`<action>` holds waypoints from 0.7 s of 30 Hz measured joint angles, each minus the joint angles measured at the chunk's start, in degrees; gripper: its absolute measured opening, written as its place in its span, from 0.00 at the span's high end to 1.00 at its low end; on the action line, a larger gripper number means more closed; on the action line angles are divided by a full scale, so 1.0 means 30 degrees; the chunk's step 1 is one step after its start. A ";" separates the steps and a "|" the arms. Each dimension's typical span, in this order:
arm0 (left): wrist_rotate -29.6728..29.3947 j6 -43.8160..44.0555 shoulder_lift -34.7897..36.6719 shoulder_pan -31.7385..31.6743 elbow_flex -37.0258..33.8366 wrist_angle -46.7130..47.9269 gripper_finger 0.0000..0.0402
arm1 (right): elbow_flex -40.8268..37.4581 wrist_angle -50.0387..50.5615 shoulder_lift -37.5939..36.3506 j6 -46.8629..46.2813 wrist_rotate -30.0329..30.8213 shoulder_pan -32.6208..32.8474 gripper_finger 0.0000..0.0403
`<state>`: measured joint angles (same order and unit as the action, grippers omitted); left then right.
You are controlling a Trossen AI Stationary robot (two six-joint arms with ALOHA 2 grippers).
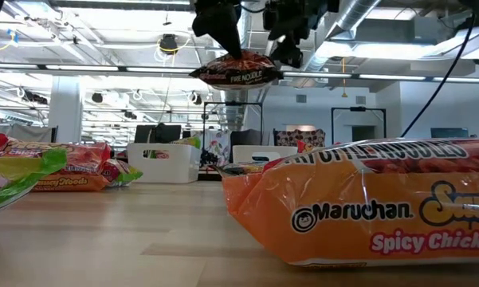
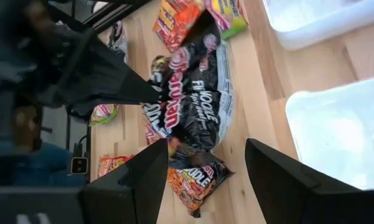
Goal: Sort Maruchan noodles
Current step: Put the black noodle pack into the middle white bin
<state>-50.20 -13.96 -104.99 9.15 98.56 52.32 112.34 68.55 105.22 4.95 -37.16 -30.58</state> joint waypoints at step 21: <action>-0.0007 -0.0495 0.0000 -0.0179 0.0000 -0.0288 1.00 | -0.0036 0.0495 0.1869 -0.0670 -0.0578 0.0579 0.41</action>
<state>-50.22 -15.44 -104.99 8.61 98.56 51.45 112.23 70.04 110.83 2.94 -38.89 -28.84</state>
